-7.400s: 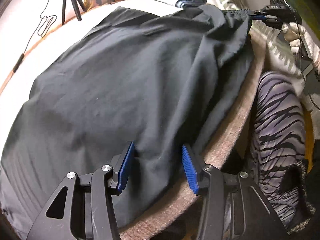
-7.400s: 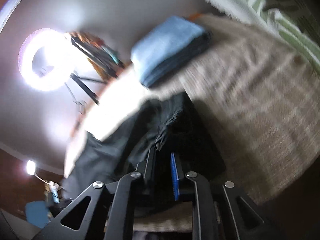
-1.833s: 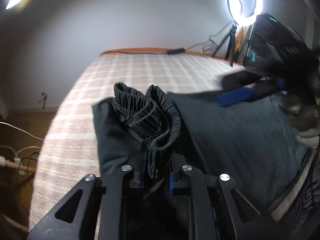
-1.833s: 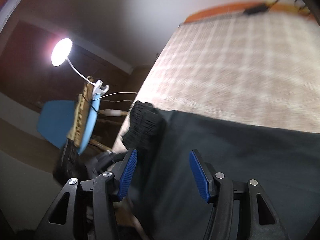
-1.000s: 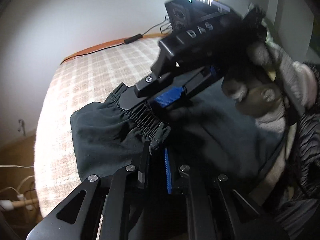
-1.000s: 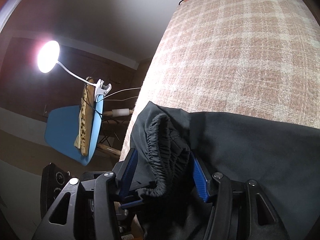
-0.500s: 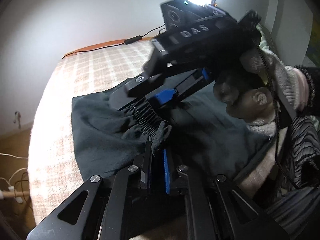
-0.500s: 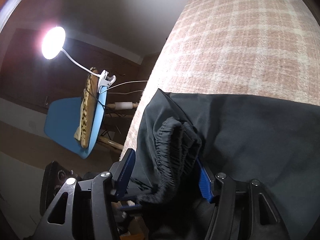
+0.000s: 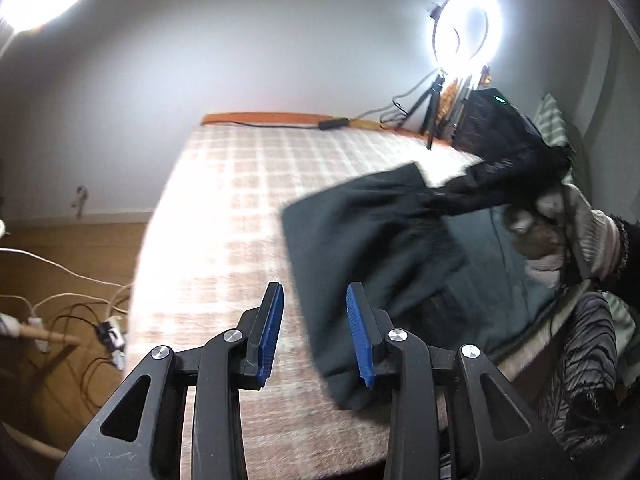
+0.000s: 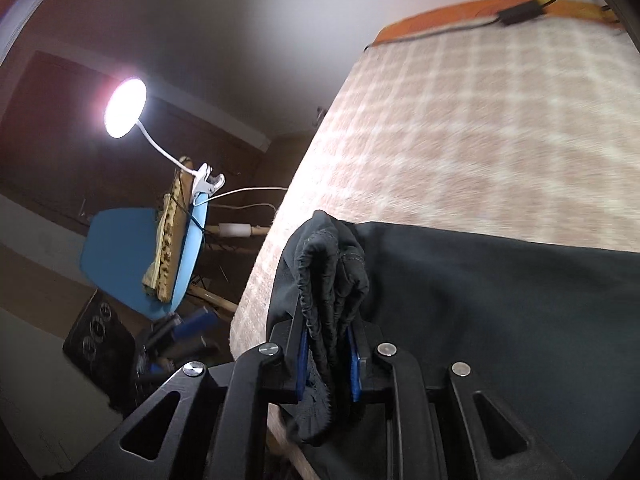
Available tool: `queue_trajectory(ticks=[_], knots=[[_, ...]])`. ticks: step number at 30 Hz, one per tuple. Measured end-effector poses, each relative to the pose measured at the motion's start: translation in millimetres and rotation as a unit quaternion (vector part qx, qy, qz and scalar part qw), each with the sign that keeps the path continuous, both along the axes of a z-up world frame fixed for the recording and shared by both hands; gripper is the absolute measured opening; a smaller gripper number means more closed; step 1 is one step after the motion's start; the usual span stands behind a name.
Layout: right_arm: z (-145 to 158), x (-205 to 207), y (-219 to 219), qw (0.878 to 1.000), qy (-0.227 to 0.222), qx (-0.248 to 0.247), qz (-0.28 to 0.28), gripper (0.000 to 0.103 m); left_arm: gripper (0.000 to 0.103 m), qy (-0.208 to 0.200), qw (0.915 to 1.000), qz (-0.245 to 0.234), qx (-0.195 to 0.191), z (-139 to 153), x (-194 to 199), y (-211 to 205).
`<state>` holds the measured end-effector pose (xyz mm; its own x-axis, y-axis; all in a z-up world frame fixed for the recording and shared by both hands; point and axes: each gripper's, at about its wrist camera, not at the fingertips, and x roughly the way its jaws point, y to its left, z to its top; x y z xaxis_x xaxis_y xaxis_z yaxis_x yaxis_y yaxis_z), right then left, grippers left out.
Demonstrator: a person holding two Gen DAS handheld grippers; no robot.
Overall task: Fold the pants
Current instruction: 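Carry the waistband with the right gripper onto the pants and open it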
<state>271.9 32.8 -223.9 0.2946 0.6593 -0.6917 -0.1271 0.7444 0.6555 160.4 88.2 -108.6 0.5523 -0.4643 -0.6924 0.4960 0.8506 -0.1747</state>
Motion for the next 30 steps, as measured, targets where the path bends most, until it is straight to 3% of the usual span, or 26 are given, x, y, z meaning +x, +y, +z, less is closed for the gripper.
queue_trajectory(ticks=[2, 7, 13, 17, 23, 30], knots=[[11.4, -9.1, -13.9, 1.0, -0.003, -0.002, -0.005, 0.014, 0.031, -0.006, 0.9999, 0.013, 0.007, 9.3, 7.1, 3.2], [33.8, -41.8, -71.0, 1.0, 0.001, -0.014, -0.027, 0.014, 0.031, -0.015, 0.9997, 0.011, -0.016, 36.9, 6.9, -7.4], [47.1, -86.3, -143.7, 0.996, 0.014, -0.046, -0.069, 0.014, 0.031, -0.001, 0.9991, -0.037, -0.021, 52.0, 14.2, -67.7], [55.6, -117.6, -187.9, 0.993, 0.017, -0.066, -0.095, 0.014, 0.031, -0.003, 0.9964, -0.085, 0.003, 50.8, 14.3, -121.5], [65.1, -167.9, -262.3, 0.985, 0.028, -0.091, -0.146, 0.014, 0.031, 0.023, 0.9888, -0.147, 0.008, 27.9, 6.2, -198.9], [79.1, -221.6, -348.9, 0.97, 0.038, -0.125, -0.204, 0.014, 0.031, 0.049, 0.9812, -0.186, 0.014, 0.5, -3.8, -255.4]])
